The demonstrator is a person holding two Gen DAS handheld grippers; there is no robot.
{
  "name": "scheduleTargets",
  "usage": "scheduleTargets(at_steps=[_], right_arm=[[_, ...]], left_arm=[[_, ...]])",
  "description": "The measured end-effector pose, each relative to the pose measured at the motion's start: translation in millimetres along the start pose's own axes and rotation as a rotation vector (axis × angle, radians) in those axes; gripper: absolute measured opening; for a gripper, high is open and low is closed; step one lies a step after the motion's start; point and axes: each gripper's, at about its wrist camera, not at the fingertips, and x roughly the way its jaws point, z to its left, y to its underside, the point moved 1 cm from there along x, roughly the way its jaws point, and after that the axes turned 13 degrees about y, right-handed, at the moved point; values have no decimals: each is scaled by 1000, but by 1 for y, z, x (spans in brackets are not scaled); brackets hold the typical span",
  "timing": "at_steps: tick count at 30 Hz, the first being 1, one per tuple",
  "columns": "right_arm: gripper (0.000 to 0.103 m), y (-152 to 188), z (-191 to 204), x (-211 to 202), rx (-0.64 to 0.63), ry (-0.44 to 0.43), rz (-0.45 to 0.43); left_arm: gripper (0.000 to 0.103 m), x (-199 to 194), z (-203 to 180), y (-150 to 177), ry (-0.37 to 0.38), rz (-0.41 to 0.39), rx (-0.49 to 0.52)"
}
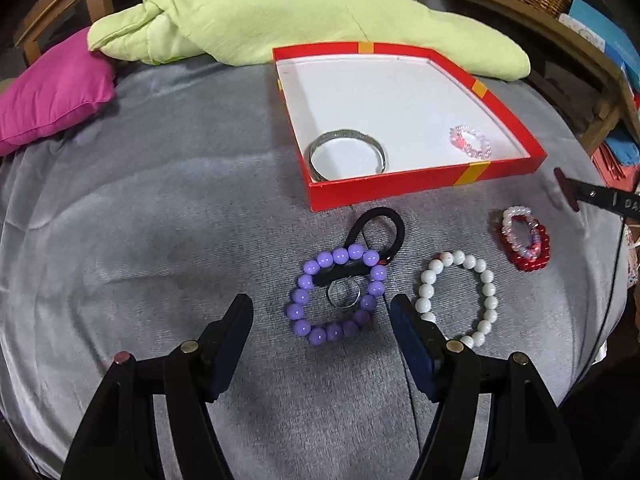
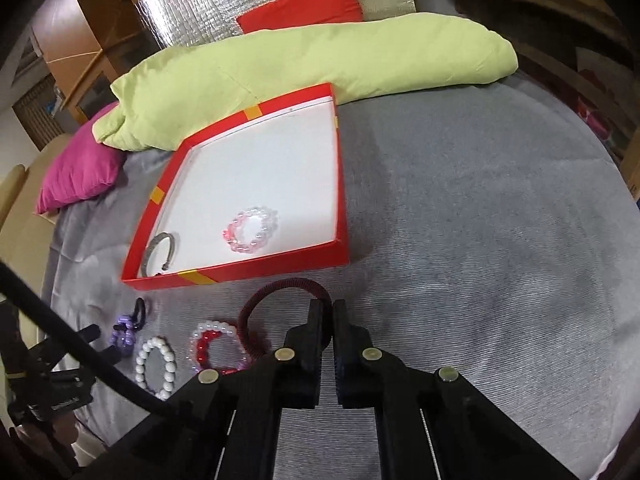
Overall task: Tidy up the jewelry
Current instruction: 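Grasp the maroon bangle with the right tool while the left tool grasps the purple bracelet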
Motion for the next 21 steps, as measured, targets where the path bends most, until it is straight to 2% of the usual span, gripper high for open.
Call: scheduleTargets(at_steps=[3, 9, 10, 11, 13, 16, 19, 21], right_arm=[[5, 0, 7, 0, -1, -15, 0], [5, 2, 16, 3, 0, -34, 5], [5, 2, 18, 3, 0, -37, 3], [5, 2, 20, 3, 1, -40, 2], [5, 3, 24, 2, 1, -45, -3], [5, 3, 30, 1, -2, -52, -6], [5, 3, 36, 1, -11, -56, -10], [5, 3, 42, 2, -19, -57, -12]], left_arm=[[72, 14, 3, -1, 17, 40, 1], [72, 15, 3, 0, 30, 27, 9], [68, 15, 2, 1, 27, 26, 22], [60, 15, 2, 2, 23, 27, 34], [52, 12, 2, 6, 17, 29, 51], [31, 4, 4, 11, 32, 22, 51], [18, -4, 8, 17, 58, 18, 42], [13, -11, 8, 20, 62, 2, 53]])
